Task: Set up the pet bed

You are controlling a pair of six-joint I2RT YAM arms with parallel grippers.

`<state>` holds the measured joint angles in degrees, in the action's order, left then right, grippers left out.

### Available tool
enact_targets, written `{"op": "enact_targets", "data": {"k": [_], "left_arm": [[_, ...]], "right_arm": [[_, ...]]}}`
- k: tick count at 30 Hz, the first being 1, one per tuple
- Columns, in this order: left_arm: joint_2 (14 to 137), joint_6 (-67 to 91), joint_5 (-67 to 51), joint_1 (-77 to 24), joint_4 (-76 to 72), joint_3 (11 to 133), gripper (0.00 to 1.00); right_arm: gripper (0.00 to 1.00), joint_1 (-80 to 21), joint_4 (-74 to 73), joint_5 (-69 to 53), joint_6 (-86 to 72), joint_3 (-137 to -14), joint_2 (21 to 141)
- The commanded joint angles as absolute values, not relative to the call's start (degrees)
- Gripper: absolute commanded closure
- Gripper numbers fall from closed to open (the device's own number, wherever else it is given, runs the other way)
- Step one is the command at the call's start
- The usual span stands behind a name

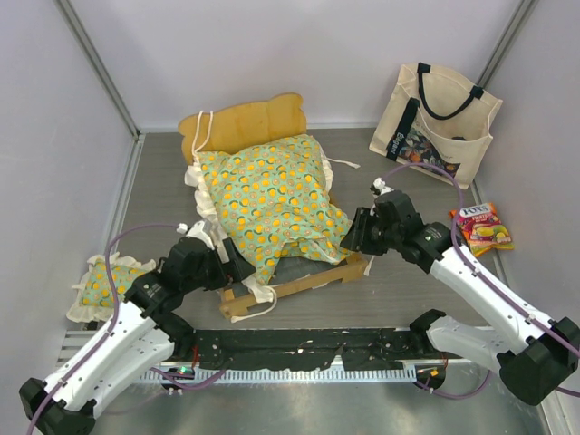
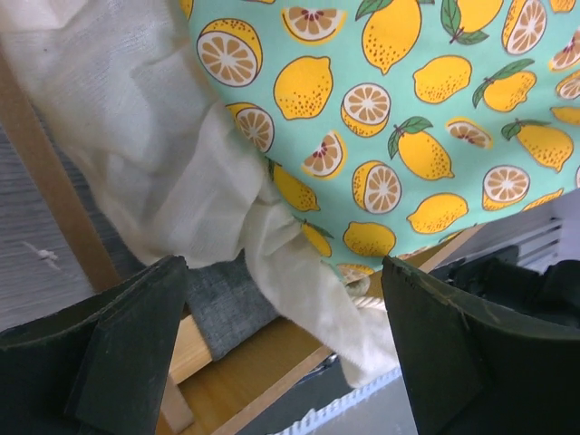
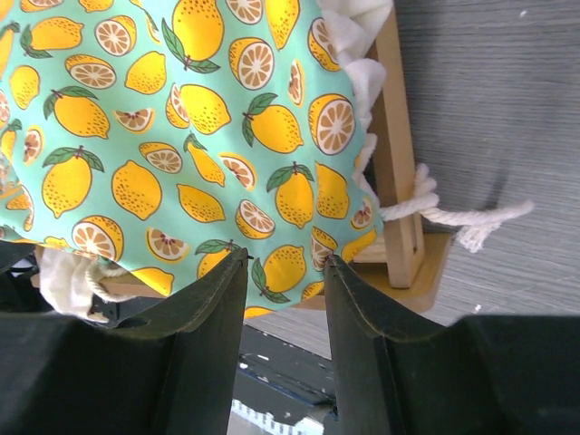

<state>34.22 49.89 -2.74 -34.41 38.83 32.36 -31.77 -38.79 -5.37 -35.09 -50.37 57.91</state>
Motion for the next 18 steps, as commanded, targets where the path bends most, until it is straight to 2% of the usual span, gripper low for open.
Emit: {"op": "enact_targets", "data": {"k": [1,4,9,12,13,15,16,18], "left_arm": [[33.57,56.77,-2.47,-34.28,26.82,29.1,0.09],[34.28,58.97,-1.41,-34.28,18.84,26.55,0.09],[36.65,59.94,-0.62,-34.28,16.0,24.7,0.14],[37.18,59.85,-0.35,-34.28,15.47,23.73,0.28],[37.09,59.85,1.3,-34.28,15.38,23.56,0.4],[36.83,59.59,1.93,-34.28,15.47,23.03,0.51],[36.57,59.33,2.19,-34.28,15.9,22.94,0.63],[35.78,58.72,2.55,-34.28,16.52,23.46,0.79]], "right_arm": [[0.55,-32.08,-30.59,-8.17,-39.98,-48.52,57.04],[0.55,-32.08,-29.36,-9.05,-41.65,-47.2,57.13],[0.52,-32.08,-27.6,-8.09,-43.77,-45.0,57.39],[0.52,-32.08,-26.11,-8.52,-44.47,-43.86,58.01],[0.52,-32.08,-25.76,-8.87,-44.65,-43.6,58.27],[0.52,-32.08,-25.66,-8.62,-44.47,-43.33,58.8],[0.52,-32.08,-25.66,-7.83,-44.39,-43.33,58.97],[0.52,-32.08,-26.19,-6.6,-43.77,-43.33,59.41]]}}
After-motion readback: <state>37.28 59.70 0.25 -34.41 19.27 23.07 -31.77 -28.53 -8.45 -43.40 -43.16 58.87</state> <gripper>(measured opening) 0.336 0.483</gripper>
